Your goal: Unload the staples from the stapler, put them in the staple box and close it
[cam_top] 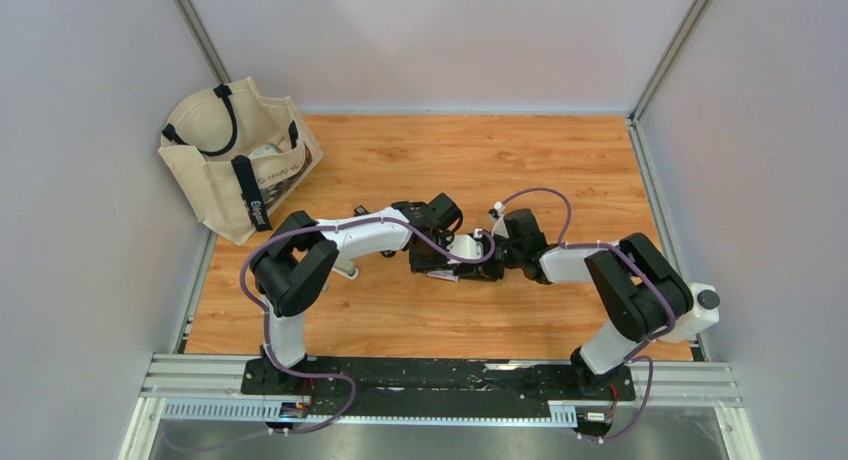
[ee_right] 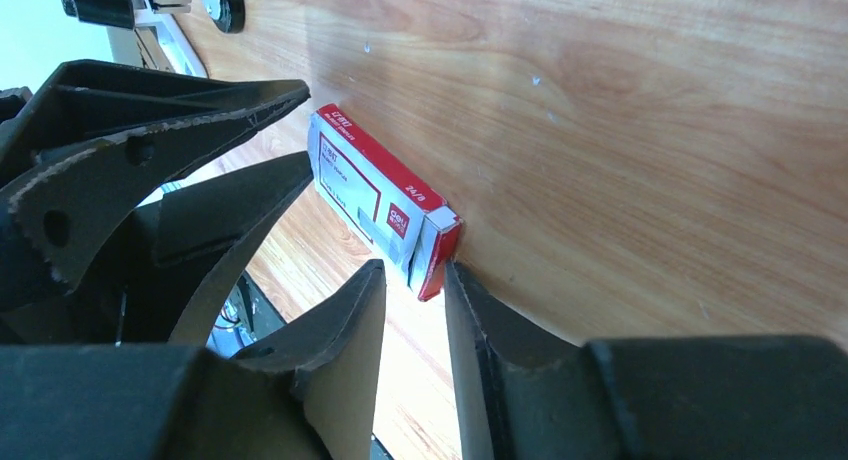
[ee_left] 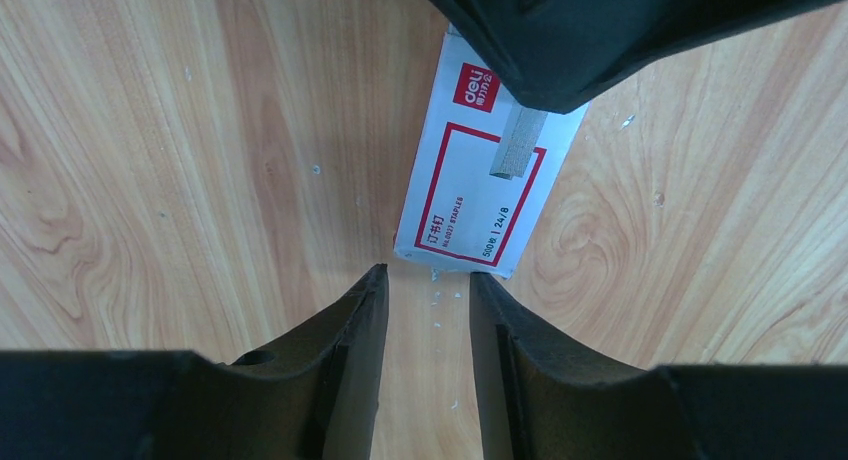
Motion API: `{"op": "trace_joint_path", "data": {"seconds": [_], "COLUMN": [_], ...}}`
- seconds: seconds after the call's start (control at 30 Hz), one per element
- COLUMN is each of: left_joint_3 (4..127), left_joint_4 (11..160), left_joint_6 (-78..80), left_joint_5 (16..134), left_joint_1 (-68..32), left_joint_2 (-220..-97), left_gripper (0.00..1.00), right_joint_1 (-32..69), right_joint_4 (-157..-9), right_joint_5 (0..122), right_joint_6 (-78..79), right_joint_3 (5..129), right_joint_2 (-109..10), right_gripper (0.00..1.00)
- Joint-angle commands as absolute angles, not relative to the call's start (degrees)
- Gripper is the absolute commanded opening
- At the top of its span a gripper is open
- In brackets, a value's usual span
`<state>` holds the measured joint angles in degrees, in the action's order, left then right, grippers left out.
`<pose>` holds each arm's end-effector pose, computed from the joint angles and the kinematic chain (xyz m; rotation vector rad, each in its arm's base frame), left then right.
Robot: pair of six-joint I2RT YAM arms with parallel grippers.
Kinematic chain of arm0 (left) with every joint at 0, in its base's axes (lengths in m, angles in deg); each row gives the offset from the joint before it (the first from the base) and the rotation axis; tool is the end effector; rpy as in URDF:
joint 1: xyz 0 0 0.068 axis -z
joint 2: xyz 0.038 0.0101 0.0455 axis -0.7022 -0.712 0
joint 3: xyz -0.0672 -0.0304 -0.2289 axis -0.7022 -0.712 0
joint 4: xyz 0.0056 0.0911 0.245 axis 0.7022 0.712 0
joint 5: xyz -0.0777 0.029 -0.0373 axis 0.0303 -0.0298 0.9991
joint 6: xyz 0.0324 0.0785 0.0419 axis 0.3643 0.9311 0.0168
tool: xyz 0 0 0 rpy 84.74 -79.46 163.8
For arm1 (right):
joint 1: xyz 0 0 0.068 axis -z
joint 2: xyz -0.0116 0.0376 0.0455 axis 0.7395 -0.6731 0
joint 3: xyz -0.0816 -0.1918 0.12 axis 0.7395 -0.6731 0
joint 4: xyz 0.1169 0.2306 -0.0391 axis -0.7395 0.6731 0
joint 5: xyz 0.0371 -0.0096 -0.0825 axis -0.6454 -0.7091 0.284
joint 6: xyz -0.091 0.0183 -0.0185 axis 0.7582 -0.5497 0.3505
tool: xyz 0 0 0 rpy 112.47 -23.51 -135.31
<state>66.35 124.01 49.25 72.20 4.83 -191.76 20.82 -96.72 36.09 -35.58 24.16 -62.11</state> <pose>0.2386 -0.2914 0.0878 1.9462 2.0573 -0.1848 0.2512 0.1788 0.0513 0.0779 2.6114 1.1949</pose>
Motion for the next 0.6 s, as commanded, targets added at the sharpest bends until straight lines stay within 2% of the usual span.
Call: {"op": "trace_joint_path", "data": {"seconds": [0.0, 0.1, 0.43, 0.5, 0.57], "left_joint_3": [67.8, 67.4, 69.0, 70.4, 72.9], "left_joint_4": [123.3, 123.2, 125.4, 126.7, 129.8], "left_joint_6": [49.0, 48.9, 47.0, 46.0, 44.6], "left_joint_5": [71.8, 71.3, 72.4, 72.4, 72.1], "left_joint_1": [5.3, 5.3, 5.1, 4.7, 3.8], "left_joint_2": [-192.6, -192.4, -191.1, -190.1, -188.4], "left_gripper": [0.43, 0.42, 0.40, 0.43, 0.50], "right_joint_1": [21.2, 21.8, 26.2, 27.6, 30.0], "right_joint_4": [-96.2, -95.7, -88.3, -85.8, -82.0], "right_joint_5": [35.8, 35.4, 36.6, 37.7, 38.1], "right_joint_6": [-33.8, -33.3, -29.5, -28.0, -26.6], "right_joint_3": [22.6, 22.4, 22.5, 22.9, 23.1], "right_joint_2": [-60.0, -59.6, -55.8, -53.8, -52.1], "right_gripper": [0.36, 0.39, 0.37, 0.37, 0.41]}}
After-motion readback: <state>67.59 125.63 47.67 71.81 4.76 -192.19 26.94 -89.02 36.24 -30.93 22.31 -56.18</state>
